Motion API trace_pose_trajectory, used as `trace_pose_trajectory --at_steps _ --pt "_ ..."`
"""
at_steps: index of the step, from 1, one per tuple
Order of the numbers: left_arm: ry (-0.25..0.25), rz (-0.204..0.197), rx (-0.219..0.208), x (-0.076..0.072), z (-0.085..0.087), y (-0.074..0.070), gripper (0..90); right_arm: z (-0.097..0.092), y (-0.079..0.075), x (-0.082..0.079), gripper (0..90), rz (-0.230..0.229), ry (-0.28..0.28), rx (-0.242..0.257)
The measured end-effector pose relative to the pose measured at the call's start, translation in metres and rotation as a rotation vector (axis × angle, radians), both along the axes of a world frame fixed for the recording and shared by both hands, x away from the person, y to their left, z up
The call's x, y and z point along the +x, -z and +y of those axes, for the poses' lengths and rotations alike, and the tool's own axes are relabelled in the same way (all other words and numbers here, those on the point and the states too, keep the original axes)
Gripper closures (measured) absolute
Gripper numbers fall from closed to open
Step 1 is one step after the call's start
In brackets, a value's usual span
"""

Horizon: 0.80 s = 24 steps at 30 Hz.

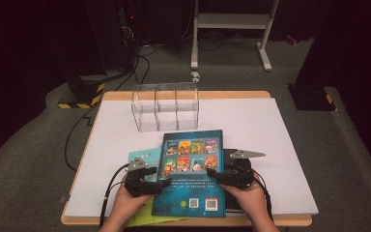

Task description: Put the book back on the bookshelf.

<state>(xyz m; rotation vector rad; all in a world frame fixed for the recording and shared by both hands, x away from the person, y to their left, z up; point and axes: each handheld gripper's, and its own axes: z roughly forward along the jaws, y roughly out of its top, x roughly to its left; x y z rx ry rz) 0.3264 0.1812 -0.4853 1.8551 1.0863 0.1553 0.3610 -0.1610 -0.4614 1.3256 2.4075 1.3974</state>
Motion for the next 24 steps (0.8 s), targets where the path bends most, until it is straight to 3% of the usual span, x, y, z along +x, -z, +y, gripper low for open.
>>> trace_pose_trajectory --at_steps 1,3,5,11,17,19,24 --pt "-0.001 0.001 0.004 0.000 0.000 0.000 16.5 -0.002 0.002 0.004 30.6 0.011 -0.004 0.014" --pt "-0.001 -0.001 0.007 0.000 -0.001 0.000 16.4 -0.003 0.002 0.006 31.5 0.011 -0.001 0.008" --pt "0.001 -0.004 0.011 0.000 -0.001 0.000 16.4 -0.009 -0.001 0.019 35.0 0.008 0.062 0.034" --pt "-0.001 -0.010 0.018 0.000 -0.002 0.000 16.5 -0.008 0.000 0.047 38.2 0.064 0.079 0.051" --pt "-0.005 -0.018 0.028 0.000 -0.003 0.000 16.4 -0.005 -0.004 0.047 44.5 0.073 0.059 0.028" --pt "-0.009 -0.020 0.031 -0.001 -0.004 0.000 15.4 -0.003 -0.007 0.042 47.9 0.036 0.034 0.014" --pt "-0.009 -0.009 0.008 0.001 -0.002 0.001 15.3 -0.001 -0.018 0.020 49.0 -0.096 0.032 -0.011"
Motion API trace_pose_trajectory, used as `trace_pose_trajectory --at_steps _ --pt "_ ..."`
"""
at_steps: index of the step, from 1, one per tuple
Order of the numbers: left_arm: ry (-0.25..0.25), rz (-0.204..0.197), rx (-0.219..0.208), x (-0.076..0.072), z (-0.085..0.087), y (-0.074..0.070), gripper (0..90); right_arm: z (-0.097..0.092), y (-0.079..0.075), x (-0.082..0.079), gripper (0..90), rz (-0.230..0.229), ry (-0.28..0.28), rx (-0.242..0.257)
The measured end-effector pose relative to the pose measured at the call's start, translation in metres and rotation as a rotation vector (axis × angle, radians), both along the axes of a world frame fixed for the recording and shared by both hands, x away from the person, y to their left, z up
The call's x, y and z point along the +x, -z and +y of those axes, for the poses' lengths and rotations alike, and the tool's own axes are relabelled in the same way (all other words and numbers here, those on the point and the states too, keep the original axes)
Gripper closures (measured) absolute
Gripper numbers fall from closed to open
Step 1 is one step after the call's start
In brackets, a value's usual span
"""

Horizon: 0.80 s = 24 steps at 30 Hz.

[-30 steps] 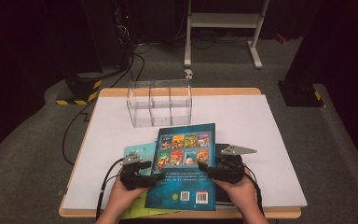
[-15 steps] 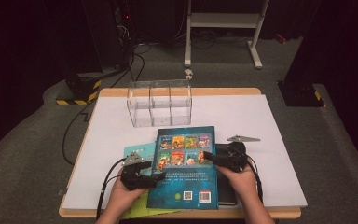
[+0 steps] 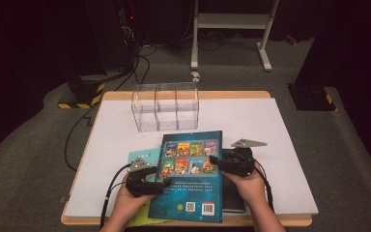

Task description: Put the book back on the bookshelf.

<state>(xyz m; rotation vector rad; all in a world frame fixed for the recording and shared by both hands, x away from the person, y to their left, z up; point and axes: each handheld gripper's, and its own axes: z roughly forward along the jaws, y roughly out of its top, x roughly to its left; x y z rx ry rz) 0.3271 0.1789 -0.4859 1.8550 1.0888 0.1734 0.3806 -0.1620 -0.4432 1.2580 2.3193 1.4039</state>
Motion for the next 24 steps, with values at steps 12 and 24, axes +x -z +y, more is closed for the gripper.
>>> trace_pose_trajectory --at_steps 12,24 --pt "0.037 0.104 -0.167 0.018 -0.003 -0.002 10.6 -0.001 -0.017 -0.032 49.1 -0.197 0.005 -0.011" --pt "-0.017 0.039 -0.157 0.022 0.006 -0.014 24.2 0.003 -0.020 -0.015 47.9 -0.135 0.026 0.025"
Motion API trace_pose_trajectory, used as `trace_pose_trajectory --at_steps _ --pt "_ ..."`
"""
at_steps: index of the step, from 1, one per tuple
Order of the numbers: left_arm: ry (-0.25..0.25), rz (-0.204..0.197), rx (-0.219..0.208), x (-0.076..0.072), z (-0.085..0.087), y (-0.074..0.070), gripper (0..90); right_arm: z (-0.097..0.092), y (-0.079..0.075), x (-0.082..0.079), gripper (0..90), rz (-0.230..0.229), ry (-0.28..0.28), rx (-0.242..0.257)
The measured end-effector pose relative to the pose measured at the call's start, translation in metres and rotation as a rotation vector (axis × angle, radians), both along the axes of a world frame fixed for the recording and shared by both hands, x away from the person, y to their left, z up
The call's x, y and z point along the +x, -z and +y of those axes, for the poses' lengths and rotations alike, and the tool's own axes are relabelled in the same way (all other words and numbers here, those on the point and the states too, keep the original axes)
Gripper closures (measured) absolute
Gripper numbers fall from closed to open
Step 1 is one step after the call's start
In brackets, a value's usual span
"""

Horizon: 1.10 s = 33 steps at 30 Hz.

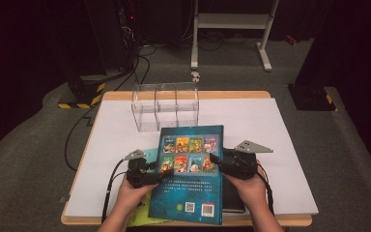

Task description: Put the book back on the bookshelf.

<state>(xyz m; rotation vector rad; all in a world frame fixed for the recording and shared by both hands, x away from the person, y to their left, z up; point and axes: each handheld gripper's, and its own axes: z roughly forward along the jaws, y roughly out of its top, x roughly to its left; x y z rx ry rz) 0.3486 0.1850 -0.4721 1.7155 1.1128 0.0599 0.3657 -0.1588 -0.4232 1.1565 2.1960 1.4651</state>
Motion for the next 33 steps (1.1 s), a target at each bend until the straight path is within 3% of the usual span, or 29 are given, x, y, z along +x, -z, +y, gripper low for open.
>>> trace_pose_trajectory --at_steps 3,4,8,10,11,12,13,14,15,16,17,18,19,20,21,23,26,29,30,31,33 --pt "-0.031 -0.058 0.014 0.004 0.003 -0.014 27.7 0.005 -0.010 0.008 47.4 -0.026 0.014 -0.007" --pt "-0.031 -0.058 0.014 0.004 0.003 -0.014 28.9 0.005 -0.010 0.008 47.4 -0.026 0.014 -0.007" --pt "-0.063 -0.162 0.016 0.007 0.006 -0.033 33.9 0.015 -0.037 0.014 48.4 -0.105 0.049 -0.014" --pt "-0.071 -0.184 0.020 0.007 0.007 -0.037 36.1 0.019 -0.048 0.014 48.6 -0.143 0.060 -0.014" --pt "-0.088 -0.230 0.026 0.007 0.009 -0.045 37.3 0.022 -0.054 0.014 48.8 -0.167 0.064 -0.018" --pt "-0.088 -0.230 0.026 0.007 0.009 -0.045 38.6 0.024 -0.060 0.014 49.3 -0.186 0.069 -0.022" --pt "-0.100 -0.280 0.037 0.006 0.012 -0.053 39.8 0.026 -0.066 0.013 50.0 -0.208 0.071 -0.021" --pt "-0.100 -0.280 0.037 0.006 0.012 -0.053 41.2 0.026 -0.066 0.013 50.0 -0.208 0.071 -0.021" --pt "-0.106 -0.336 0.033 0.002 0.016 -0.059 43.1 0.031 -0.077 0.010 51.2 -0.253 0.072 -0.018" --pt "-0.107 -0.363 0.035 -0.001 0.019 -0.060 45.0 0.032 -0.082 0.007 51.5 -0.275 0.072 -0.012" --pt "-0.107 -0.363 0.035 -0.001 0.019 -0.060 46.1 0.034 -0.085 0.003 51.4 -0.291 0.068 -0.003" --pt "-0.116 -0.409 0.037 -0.008 0.022 -0.061 46.7 0.035 -0.088 -0.001 50.6 -0.306 0.062 0.002" --pt "-0.116 -0.409 0.037 -0.008 0.022 -0.061 46.9 0.036 -0.088 -0.005 50.0 -0.322 0.053 0.004" --pt "-0.119 -0.454 0.036 -0.018 0.023 -0.059 46.9 0.037 -0.088 -0.011 49.9 -0.334 0.048 0.011" --pt "-0.119 -0.454 0.036 -0.018 0.023 -0.059 46.8 0.037 -0.088 -0.011 49.9 -0.334 0.048 0.011" --pt "-0.111 -0.499 0.020 -0.030 0.027 -0.056 46.7 0.035 -0.084 -0.029 49.5 -0.372 0.017 0.050" --pt "-0.102 -0.497 0.021 -0.039 0.029 -0.055 45.9 0.035 -0.080 -0.047 47.5 -0.394 0.004 0.048" --pt "-0.089 -0.476 0.009 -0.044 0.031 -0.051 45.8 0.034 -0.071 -0.057 46.6 -0.380 -0.007 0.049" --pt "-0.089 -0.476 0.009 -0.044 0.031 -0.051 45.9 0.035 -0.069 -0.059 50.4 -0.384 0.004 0.031" --pt "-0.080 -0.446 0.016 -0.042 0.031 -0.051 46.0 0.035 -0.067 -0.059 52.5 -0.388 0.024 0.002" --pt "-0.095 -0.436 0.014 -0.037 0.029 -0.053 46.1 0.034 -0.068 -0.052 54.1 -0.358 0.019 0.013"
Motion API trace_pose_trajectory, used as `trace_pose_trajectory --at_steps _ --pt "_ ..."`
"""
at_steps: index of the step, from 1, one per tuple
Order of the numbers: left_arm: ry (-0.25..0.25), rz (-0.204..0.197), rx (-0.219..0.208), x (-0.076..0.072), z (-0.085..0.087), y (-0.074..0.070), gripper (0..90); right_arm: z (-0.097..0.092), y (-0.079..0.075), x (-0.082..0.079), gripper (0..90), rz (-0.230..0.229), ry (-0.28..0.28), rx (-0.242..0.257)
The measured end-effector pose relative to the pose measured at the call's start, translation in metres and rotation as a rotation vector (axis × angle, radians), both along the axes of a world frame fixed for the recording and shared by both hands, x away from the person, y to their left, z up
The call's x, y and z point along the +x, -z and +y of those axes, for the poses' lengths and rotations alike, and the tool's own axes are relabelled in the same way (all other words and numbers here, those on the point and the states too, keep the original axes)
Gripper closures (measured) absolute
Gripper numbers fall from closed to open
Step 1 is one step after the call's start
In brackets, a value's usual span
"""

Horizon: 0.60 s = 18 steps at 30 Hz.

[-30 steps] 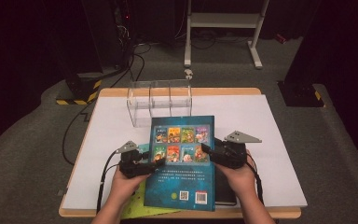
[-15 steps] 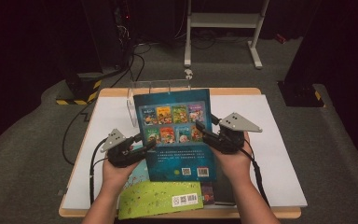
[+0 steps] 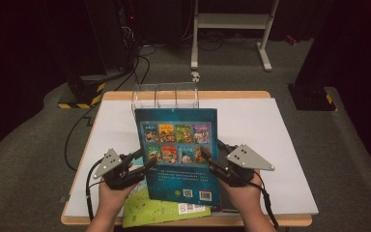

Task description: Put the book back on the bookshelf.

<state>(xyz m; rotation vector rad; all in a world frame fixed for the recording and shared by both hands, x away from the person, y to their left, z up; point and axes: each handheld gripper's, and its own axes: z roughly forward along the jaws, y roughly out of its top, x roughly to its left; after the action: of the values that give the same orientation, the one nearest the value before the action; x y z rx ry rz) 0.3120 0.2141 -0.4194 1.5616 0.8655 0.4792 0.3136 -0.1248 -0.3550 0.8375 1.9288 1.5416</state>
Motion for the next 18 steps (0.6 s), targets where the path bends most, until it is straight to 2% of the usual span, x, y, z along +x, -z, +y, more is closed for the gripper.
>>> trace_pose_trajectory --at_steps 2,5,7,8,9,11,13,15,18 --pt "-0.019 -0.005 -0.013 0.008 -0.001 -0.003 48.0 0.000 -0.004 0.011 54.3 0.001 -0.003 -0.005" --pt "-0.047 -0.010 -0.006 0.024 -0.002 -0.010 50.9 0.002 -0.013 0.030 54.2 0.004 0.005 -0.022" --pt "-0.058 -0.014 -0.003 0.029 -0.002 -0.013 53.0 0.005 -0.021 0.040 54.5 -0.012 0.019 -0.042" --pt "-0.083 -0.030 0.005 0.036 -0.003 -0.021 54.4 0.006 -0.024 0.042 54.9 -0.023 0.023 -0.045" --pt "-0.086 -0.042 0.007 0.037 -0.003 -0.024 55.4 0.007 -0.027 0.045 55.1 -0.036 0.027 -0.041" --pt "-0.093 -0.054 0.019 0.038 -0.005 -0.025 55.5 0.007 -0.031 0.047 52.0 -0.050 0.028 -0.032" --pt "-0.090 -0.062 0.012 0.035 -0.004 -0.022 55.0 0.007 -0.029 0.047 49.7 -0.042 0.011 -0.020" --pt "-0.083 -0.069 0.000 0.031 -0.002 -0.019 54.4 0.006 -0.025 0.042 49.6 -0.059 -0.008 -0.010" --pt "-0.082 -0.072 0.002 0.028 -0.002 -0.019 53.9 0.006 -0.024 0.037 47.5 -0.050 -0.019 0.003"
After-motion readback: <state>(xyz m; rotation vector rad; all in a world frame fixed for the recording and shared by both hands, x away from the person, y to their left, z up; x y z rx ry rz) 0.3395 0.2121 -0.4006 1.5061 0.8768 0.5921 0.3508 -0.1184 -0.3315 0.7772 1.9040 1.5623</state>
